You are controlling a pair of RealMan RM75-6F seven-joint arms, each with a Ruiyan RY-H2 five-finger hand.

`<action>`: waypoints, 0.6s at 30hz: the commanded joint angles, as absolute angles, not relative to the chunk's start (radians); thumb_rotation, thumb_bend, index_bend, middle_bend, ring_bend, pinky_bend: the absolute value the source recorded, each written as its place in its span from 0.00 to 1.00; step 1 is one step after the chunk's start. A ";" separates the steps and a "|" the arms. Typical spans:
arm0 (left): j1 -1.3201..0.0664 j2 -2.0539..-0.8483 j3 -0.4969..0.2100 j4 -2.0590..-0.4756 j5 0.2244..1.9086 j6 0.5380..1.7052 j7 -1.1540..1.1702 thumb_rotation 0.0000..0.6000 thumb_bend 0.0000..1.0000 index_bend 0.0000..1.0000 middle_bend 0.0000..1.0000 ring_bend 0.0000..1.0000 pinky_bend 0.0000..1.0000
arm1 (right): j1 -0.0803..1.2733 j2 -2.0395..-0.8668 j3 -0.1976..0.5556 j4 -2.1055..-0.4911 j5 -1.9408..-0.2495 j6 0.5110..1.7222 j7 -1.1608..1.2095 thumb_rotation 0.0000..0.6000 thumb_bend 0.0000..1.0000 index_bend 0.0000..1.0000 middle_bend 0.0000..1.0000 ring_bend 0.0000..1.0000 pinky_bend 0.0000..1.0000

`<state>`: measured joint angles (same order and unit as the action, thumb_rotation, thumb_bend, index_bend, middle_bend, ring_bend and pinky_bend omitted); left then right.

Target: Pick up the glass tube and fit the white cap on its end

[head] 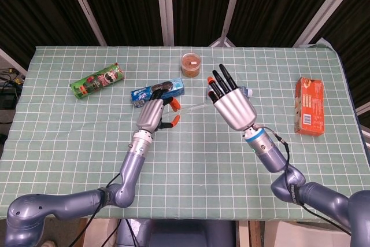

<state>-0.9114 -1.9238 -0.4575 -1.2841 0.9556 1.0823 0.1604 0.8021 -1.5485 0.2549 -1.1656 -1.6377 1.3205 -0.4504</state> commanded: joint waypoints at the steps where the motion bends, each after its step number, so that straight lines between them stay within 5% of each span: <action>1: -0.915 -1.934 -0.463 -1.278 0.954 1.087 0.155 1.00 0.64 0.56 0.54 0.11 0.00 | 0.803 -1.551 0.252 -1.163 -1.637 1.320 -0.451 1.00 0.32 0.67 0.29 0.16 0.05; 18: -0.920 -1.966 -0.475 -1.264 0.964 1.115 0.141 1.00 0.64 0.56 0.55 0.12 0.00 | 0.802 -1.562 0.233 -1.147 -1.626 1.322 -0.452 1.00 0.32 0.67 0.29 0.16 0.05</action>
